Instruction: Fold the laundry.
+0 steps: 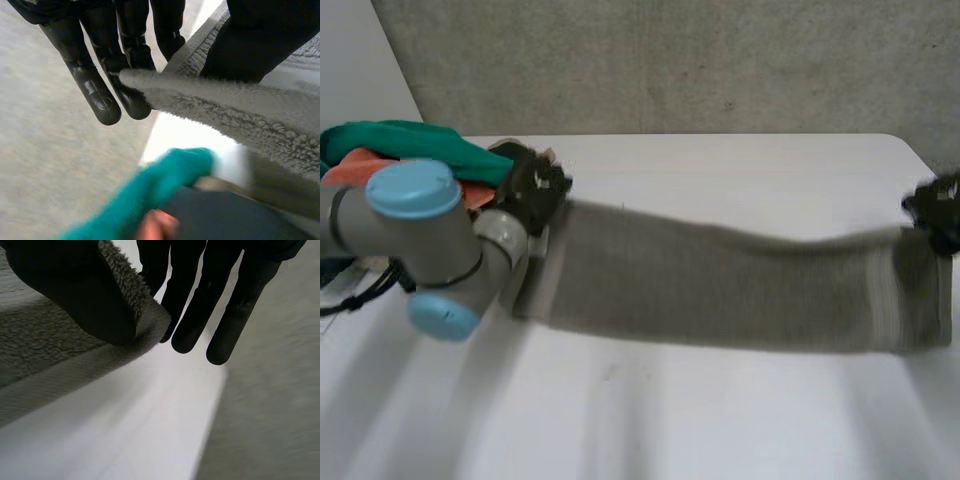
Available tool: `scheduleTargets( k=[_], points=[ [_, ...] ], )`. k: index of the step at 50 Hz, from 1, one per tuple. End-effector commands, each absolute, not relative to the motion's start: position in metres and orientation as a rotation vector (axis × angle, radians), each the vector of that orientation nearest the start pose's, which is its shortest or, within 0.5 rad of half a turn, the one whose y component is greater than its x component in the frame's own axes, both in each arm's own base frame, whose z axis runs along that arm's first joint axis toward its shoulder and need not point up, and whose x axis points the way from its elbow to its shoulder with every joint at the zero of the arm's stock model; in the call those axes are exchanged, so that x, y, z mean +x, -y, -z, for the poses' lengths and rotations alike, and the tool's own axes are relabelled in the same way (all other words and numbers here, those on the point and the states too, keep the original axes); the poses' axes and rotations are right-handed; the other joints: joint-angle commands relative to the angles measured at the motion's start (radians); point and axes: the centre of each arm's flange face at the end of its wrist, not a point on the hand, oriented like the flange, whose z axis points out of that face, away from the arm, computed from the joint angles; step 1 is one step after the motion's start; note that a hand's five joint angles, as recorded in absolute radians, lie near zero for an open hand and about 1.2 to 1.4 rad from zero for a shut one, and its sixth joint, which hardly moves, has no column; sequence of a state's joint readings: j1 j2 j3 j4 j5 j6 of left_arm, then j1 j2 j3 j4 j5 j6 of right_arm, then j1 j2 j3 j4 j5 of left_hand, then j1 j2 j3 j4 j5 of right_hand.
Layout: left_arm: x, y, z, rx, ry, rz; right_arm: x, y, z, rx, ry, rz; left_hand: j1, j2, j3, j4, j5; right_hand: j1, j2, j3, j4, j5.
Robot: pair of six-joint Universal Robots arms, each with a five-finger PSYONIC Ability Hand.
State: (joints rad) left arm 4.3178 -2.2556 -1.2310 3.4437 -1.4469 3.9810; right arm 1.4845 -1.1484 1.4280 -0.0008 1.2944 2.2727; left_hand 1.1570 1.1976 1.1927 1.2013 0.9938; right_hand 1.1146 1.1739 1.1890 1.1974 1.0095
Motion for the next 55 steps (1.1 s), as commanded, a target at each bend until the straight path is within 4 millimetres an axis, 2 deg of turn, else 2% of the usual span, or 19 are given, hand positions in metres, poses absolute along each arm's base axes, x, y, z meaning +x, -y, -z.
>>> scheduleTargets(
  k=[1, 3, 4, 6, 8, 10, 20, 24, 29, 32, 35, 37, 39, 40, 43, 44, 48, 52, 55],
  points=[
    [-0.317, 0.407, -0.312, 0.886, -1.089, 2.433, 0.142, 0.429, -0.321, -0.79, -1.914, 2.902, 0.239, 0.199, 0.204, 0.195, 0.228, 0.282, 0.222, 0.207, 0.199, 0.212],
    [-0.315, 0.407, -0.352, 0.739, -0.903, 2.54, 0.14, 0.432, -0.349, -0.636, -1.723, 3.052, 0.239, 0.199, 0.204, 0.195, 0.228, 0.282, 0.222, 0.207, 0.199, 0.212],
    [-0.312, 0.4, -0.384, 0.64, -0.765, 2.63, 0.138, 0.429, -0.374, -0.515, -1.554, 3.149, 0.239, 0.199, 0.204, 0.195, 0.228, 0.282, 0.222, 0.207, 0.199, 0.212],
    [-0.305, 0.393, -0.409, 0.546, -0.665, 2.704, 0.138, 0.421, -0.394, -0.445, -1.445, 3.196, 0.239, 0.199, 0.204, 0.195, 0.228, 0.282, 0.222, 0.207, 0.199, 0.212],
    [-0.296, 0.393, -0.419, 0.516, -0.676, 2.747, 0.136, 0.41, -0.412, -0.417, -1.395, 3.221, 0.239, 0.199, 0.204, 0.195, 0.228, 0.282, 0.222, 0.207, 0.199, 0.212],
    [-0.29, 0.397, -0.412, 0.527, -0.746, 2.749, 0.136, 0.408, -0.411, -0.425, -1.42, 3.202, 0.239, 0.199, 0.204, 0.195, 0.228, 0.282, 0.222, 0.207, 0.199, 0.212],
    [-0.285, 0.405, -0.322, 0.723, -1.153, 2.615, 0.149, 0.415, -0.337, -0.584, -1.773, 2.905, 0.239, 0.199, 0.204, 0.195, 0.228, 0.282, 0.222, 0.207, 0.199, 0.212],
    [-0.284, 0.402, -0.28, 0.795, -1.307, 2.536, 0.154, 0.418, -0.29, -0.673, -1.955, 2.715, 0.239, 0.199, 0.204, 0.195, 0.228, 0.282, 0.222, 0.207, 0.199, 0.212],
    [-0.287, 0.383, -0.211, 0.968, -1.528, 2.41, 0.156, 0.415, -0.23, -0.79, -2.211, 2.451, 0.239, 0.199, 0.204, 0.195, 0.228, 0.282, 0.222, 0.207, 0.199, 0.212],
    [-0.288, 0.369, -0.183, 1.052, -1.625, 2.348, 0.152, 0.406, -0.206, -0.895, -2.345, 2.319, 0.239, 0.199, 0.204, 0.195, 0.228, 0.282, 0.222, 0.207, 0.199, 0.212],
    [-0.28, 0.341, -0.151, 1.166, -1.775, 2.206, 0.152, 0.392, -0.189, -1.0, -2.438, 2.192, 0.239, 0.199, 0.204, 0.195, 0.228, 0.282, 0.222, 0.207, 0.199, 0.212],
    [-0.272, 0.318, -0.147, 1.235, -1.833, 2.095, 0.151, 0.377, -0.175, -1.118, -2.516, 2.046, 0.239, 0.199, 0.204, 0.195, 0.228, 0.282, 0.222, 0.207, 0.199, 0.212],
    [-0.263, 0.303, -0.148, 1.279, -1.852, 2.01, 0.148, 0.365, -0.175, -1.199, -2.555, 1.967, 0.239, 0.199, 0.204, 0.195, 0.228, 0.282, 0.222, 0.207, 0.199, 0.212],
    [-0.254, 0.284, -0.148, 1.338, -1.88, 1.908, 0.14, 0.352, -0.185, -1.272, -2.597, 1.904, 0.239, 0.199, 0.204, 0.195, 0.228, 0.282, 0.222, 0.207, 0.199, 0.212],
    [-0.239, 0.253, -0.148, 1.424, -1.931, 1.742, 0.118, 0.332, -0.199, -1.352, -2.691, 1.806, 0.239, 0.199, 0.204, 0.195, 0.228, 0.282, 0.222, 0.207, 0.199, 0.212],
    [-0.228, 0.231, -0.15, 1.468, -1.968, 1.636, 0.105, 0.32, -0.206, -1.402, -2.753, 1.731, 0.239, 0.199, 0.204, 0.195, 0.228, 0.282, 0.222, 0.207, 0.199, 0.212],
    [-0.207, 0.181, -0.155, 1.547, -2.1, 1.386, 0.089, 0.292, -0.214, -1.543, -2.819, 1.541, 0.239, 0.199, 0.204, 0.195, 0.228, 0.282, 0.222, 0.207, 0.199, 0.212],
    [-0.2, 0.158, -0.163, 1.591, -2.167, 1.306, 0.09, 0.277, -0.21, -1.643, -2.789, 1.41, 0.239, 0.199, 0.204, 0.195, 0.228, 0.282, 0.222, 0.207, 0.199, 0.212],
    [-0.203, 0.168, -0.167, 1.571, -2.137, 1.354, 0.093, 0.28, -0.21, -1.635, -2.752, 1.465, 0.239, 0.199, 0.204, 0.195, 0.228, 0.282, 0.222, 0.207, 0.199, 0.212]
  ],
)
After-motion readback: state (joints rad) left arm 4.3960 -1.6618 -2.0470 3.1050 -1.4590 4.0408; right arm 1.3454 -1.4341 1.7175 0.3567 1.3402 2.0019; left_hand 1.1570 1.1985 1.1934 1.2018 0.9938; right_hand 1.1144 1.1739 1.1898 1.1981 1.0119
